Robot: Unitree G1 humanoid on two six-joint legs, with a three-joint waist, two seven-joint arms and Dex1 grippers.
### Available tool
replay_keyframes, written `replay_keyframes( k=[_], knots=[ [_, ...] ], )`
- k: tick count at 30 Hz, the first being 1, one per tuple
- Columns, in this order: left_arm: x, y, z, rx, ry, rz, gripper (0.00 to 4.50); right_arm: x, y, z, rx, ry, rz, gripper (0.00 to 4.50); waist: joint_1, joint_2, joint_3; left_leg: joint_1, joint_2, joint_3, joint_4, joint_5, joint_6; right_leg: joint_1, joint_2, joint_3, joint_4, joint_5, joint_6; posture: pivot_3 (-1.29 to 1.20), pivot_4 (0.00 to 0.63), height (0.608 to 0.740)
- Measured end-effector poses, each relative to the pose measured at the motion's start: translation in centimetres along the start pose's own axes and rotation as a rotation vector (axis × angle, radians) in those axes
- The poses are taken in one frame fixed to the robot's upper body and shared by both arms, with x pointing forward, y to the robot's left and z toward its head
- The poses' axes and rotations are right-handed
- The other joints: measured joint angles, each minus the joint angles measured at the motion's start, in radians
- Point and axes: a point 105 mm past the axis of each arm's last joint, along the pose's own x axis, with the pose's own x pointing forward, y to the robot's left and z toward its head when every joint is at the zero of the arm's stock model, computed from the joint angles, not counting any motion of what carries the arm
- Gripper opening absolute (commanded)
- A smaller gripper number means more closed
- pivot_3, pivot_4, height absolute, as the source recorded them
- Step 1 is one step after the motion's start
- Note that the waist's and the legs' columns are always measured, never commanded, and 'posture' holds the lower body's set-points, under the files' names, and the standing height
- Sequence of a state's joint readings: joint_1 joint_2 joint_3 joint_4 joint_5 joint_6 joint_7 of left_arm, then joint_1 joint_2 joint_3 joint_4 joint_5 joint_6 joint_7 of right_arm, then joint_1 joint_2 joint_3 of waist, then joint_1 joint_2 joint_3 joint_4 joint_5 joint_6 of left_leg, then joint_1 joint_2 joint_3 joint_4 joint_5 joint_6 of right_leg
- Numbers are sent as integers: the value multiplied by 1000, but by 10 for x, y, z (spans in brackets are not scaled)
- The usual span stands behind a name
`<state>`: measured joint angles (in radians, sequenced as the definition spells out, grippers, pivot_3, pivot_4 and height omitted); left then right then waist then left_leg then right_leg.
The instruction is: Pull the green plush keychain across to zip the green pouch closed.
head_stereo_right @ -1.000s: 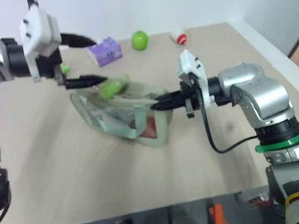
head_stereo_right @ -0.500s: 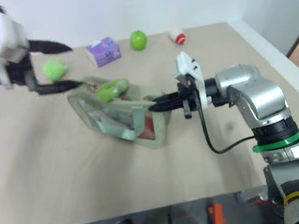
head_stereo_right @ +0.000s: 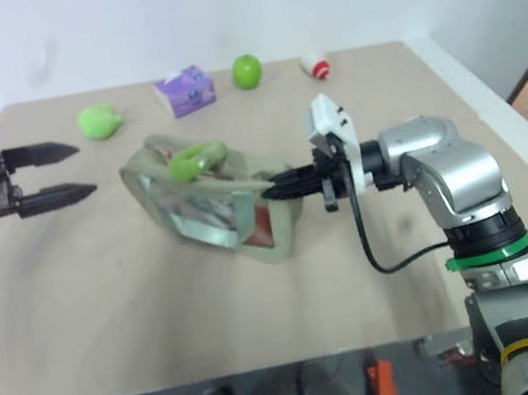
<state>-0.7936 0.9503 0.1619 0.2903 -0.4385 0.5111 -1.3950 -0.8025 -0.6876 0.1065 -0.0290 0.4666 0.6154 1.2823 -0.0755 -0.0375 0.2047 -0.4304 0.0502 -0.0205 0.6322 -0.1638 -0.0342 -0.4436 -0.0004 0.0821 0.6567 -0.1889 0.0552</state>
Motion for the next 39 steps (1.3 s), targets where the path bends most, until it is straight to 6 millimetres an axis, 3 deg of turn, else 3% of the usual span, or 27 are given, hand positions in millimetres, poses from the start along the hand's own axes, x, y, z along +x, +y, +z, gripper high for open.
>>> replay_keyframes(
  k=[6, 17, 27, 32, 39],
  knots=[
    [11, -3, -6, -42, -29, -22, 4461, 0, 2, -1, 4, 3, 2, 0, -1, 0, 0, 0, 0, 0, 0, 0, 0, 0, 0, 0, 0, 0, 0, 0, 150, 740],
    [39, -5, -43, -145, 45, -69, 4461, 1, 4, -1, 16, 3, -3, 0, 0, 0, 0, 0, 0, 0, 0, 0, 0, 0, 1, 0, 0, 0, 0, 0, 150, 740],
    [52, 3, -29, -127, 4, -68, 4461, 0, 6, -1, 17, 7, -10, 0, 0, 0, 0, 0, 0, 0, 0, 0, 0, 0, 1, 0, 0, 0, 0, 0, 150, 740],
    [53, 1, -28, -134, -4, -91, 3010, -1, 6, -1, 16, 8, -14, 0, 0, 0, 0, 0, 0, 0, 0, 0, 0, 0, 1, 0, 0, 0, 0, 0, 150, 740],
    [45, 1, -26, -166, -16, -97, 543, -3, 5, -1, 13, 10, -21, 0, 0, 0, 0, 0, 0, 0, 0, 0, 0, 0, 1, 0, 0, 0, 0, 0, 150, 740]
  ],
)
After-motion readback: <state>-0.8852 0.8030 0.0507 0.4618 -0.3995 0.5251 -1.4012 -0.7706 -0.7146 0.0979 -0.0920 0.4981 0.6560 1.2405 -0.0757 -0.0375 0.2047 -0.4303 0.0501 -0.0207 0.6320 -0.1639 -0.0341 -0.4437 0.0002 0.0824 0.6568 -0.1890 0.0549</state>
